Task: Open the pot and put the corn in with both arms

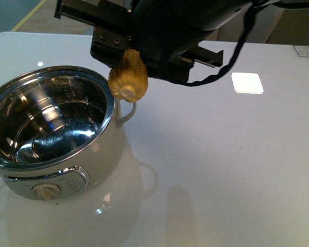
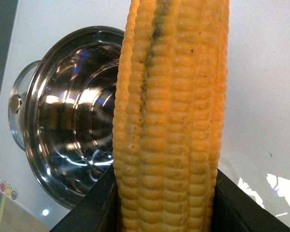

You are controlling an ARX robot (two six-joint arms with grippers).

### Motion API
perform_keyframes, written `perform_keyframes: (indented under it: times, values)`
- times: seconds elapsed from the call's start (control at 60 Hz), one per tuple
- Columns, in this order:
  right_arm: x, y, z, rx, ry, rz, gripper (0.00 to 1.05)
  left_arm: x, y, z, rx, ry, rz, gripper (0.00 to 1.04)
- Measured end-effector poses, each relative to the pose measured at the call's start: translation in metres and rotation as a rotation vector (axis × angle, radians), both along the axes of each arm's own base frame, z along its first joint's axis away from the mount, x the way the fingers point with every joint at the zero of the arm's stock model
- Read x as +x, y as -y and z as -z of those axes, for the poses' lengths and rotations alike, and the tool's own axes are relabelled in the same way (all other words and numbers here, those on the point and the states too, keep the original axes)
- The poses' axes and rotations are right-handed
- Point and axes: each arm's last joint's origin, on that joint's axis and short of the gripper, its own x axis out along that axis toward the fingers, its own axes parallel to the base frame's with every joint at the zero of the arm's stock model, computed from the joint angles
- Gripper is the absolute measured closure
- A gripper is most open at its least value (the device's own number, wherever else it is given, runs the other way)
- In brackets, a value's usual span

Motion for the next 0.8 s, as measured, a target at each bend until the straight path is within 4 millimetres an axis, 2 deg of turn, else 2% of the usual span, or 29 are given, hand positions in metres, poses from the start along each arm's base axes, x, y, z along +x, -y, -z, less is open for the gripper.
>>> perform_keyframes:
  times: [0.317,0.467,0.65,0.8]
  values:
    - [0.007,-0.044,0.020,0.034,-0.072,-0.017,0.64,0.000,0.000,0.000,0.000,0.000,0.000,0.07]
    - [0.013,-0.063,0.023,0.065,-0.098,-0.015,0.63,0.000,0.000,0.000,0.000,0.000,0.000,0.07]
    - [0.019,-0.078,0.024,0.119,-0.132,-0.011,0.62,0.000,0.000,0.000,0.000,0.000,0.000,0.07]
    - [0.019,-0.089,0.035,0.135,-0.179,-0.004,0.62,0.000,0.000,0.000,0.000,0.000,0.000,0.07]
